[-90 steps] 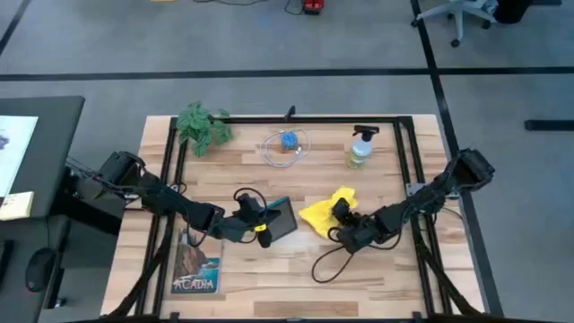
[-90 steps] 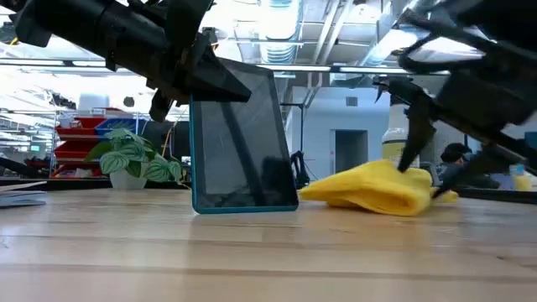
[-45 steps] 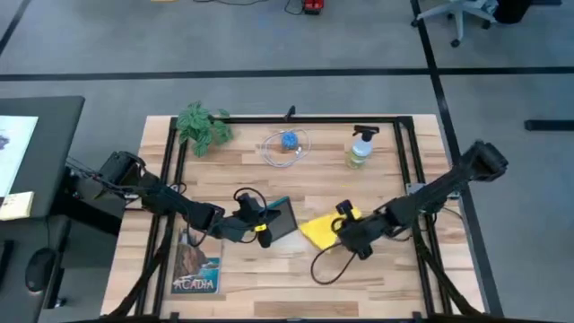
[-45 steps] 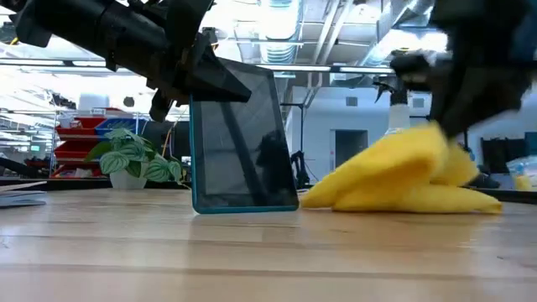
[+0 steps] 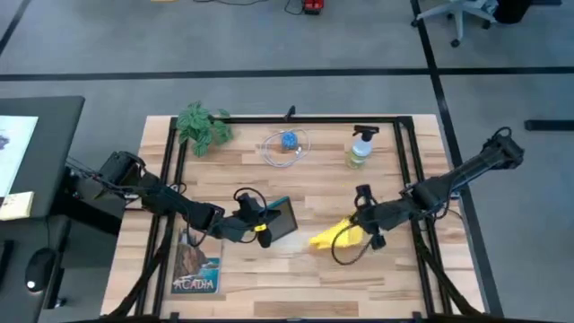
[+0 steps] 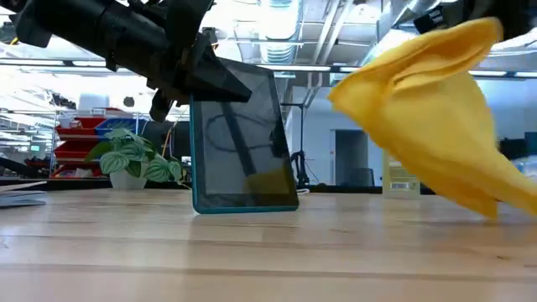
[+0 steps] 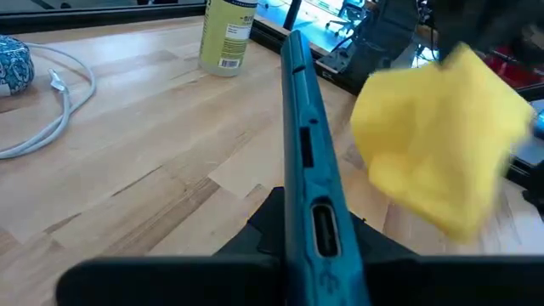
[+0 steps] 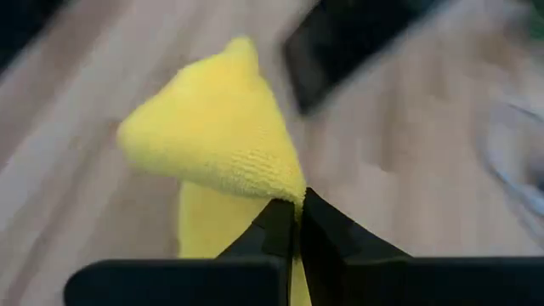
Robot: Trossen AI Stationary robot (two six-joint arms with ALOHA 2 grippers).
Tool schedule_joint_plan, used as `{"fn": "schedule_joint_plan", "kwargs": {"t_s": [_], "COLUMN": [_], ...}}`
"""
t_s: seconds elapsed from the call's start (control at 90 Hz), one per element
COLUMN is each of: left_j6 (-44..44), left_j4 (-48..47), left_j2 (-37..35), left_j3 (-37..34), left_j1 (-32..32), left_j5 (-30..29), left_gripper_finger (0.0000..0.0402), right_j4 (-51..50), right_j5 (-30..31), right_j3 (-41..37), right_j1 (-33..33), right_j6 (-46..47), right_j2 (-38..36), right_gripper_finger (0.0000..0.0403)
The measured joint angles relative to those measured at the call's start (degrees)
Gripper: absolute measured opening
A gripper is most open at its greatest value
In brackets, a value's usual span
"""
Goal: Apply microfiber cloth
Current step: Wipe the back of the tablet with the yellow microfiber cloth
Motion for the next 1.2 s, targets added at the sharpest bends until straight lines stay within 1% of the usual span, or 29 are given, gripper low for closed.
{"fn": "schedule_joint_plan", "kwargs": {"t_s": [0.056,0.1,0.133,0.189,0.278,0.411,0.511,0.622,0.689,0.767,0.889,0.933,0.989,1.067,1.133,1.2], "left_j6": [0.0,0.0,0.0,0.02,-0.02,0.33,0.33,0.37,0.37,0.39,0.37,0.37,0.39,0.39,0.42,0.44], "left_j4": [0.0,0.03,0.09,0.13,0.15,0.22,0.22,0.25,0.24,0.25,0.26,0.24,0.22,0.1,0.04,-0.04], "left_j2": [0.0,0.0,0.0,0.0,0.0,0.0,0.0,0.0,0.0,0.0,0.0,0.0,0.0,0.0,0.0,0.0], "left_j3": [0.0,0.0,0.0,0.0,0.0,0.0,0.0,0.0,0.0,0.0,0.0,0.0,0.0,0.0,0.0,0.0], "left_j1": [0.0,0.0,0.0,-0.02,-0.02,-0.02,-0.02,-0.02,-0.02,-0.02,-0.02,-0.02,-0.02,-0.02,-0.02,-0.02], "left_j5": [0.0,0.0,0.0,0.0,0.0,0.0,0.0,0.0,0.0,0.0,0.0,0.0,-0.02,-0.01,-0.02,-0.02], "left_gripper_finger": [0.0007,0.0007,0.0007,0.0007,0.0007,0.0007,0.0007,0.0007,0.0007,0.0007,0.0007,0.0008,0.0011,0.0014,0.0015,0.0015], "right_j4": [-3.23,-4.33,-4.49,-4.47,-4.99,-4.02,1.73,9.09,10.15,9.42,8.01,7.61,8.19,9.09,9.46,14.54], "right_j5": [8.6,13.42,15.16,15.25,11.97,4.78,-2.26,-8.57,-12.06,-16.04,-23.22,-24.75,-24.17,-19.69,-16.19,-14.82], "right_j3": [1.72,2.88,3.62,4.18,3.6,-0.42,-4.44,-7.02,-6.65,-4.99,-2.14,-1.57,-1.32,-2.57,-5.37,-9.33], "right_j1": [-0.1,-0.09,-0.09,-0.01,0.21,1.22,2.57,5.04,6.36,7.1,7.1,7.09,6.97,6.08,4.83,3.46], "right_j6": [1.3,1.28,0.91,-0.25,0.56,7.94,13.17,12.7,10.83,10.52,8.35,6.92,5.56,4.62,4.5,4.36], "right_j2": [-0.05,-0.03,0.09,0.33,2.01,7.36,13.13,20.08,23.35,25.45,25.01,24.05,22.55,20.92,20.57,20.51], "right_gripper_finger": [0.0,0.0,0.0,0.0,0.0,0.0,0.0001,0.0013,0.0034,0.0071,0.0143,0.017,0.0202,0.0234,0.0249,0.0253]}}
